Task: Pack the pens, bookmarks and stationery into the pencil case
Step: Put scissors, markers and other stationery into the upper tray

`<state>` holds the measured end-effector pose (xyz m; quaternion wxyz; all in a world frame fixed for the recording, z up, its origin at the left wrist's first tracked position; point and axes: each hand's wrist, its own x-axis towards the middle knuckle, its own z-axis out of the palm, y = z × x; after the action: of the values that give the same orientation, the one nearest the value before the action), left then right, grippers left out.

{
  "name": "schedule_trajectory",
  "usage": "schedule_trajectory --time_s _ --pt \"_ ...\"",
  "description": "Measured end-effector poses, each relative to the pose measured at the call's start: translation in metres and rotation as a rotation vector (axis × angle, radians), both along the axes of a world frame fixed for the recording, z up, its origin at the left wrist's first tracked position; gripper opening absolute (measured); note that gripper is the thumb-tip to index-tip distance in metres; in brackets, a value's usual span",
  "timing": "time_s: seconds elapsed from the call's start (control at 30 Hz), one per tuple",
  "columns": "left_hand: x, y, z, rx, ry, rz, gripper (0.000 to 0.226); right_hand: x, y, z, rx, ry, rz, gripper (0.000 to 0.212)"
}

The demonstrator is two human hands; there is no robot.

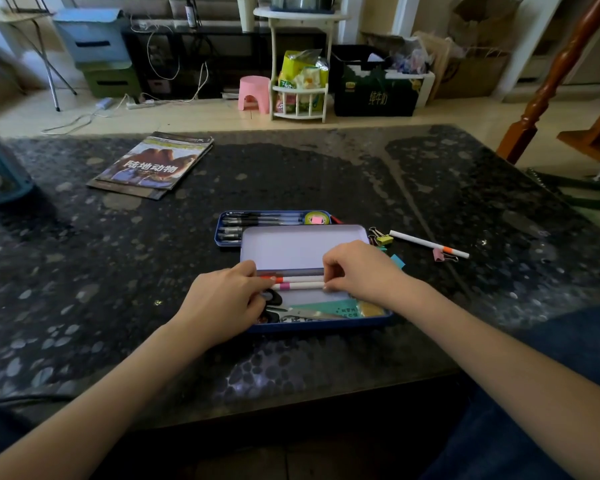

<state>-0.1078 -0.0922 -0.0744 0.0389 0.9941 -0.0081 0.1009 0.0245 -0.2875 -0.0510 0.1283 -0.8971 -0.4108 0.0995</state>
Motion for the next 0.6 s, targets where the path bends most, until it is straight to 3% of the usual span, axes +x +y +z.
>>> schedule_trajectory --time_s 0.6 --pt "-0.0022 -0.0010 0.0062 -0.003 0.013 0.021 0.021 -0.0058 0.0037 0.0019 -0.106 -0.121 -0.068 0.018"
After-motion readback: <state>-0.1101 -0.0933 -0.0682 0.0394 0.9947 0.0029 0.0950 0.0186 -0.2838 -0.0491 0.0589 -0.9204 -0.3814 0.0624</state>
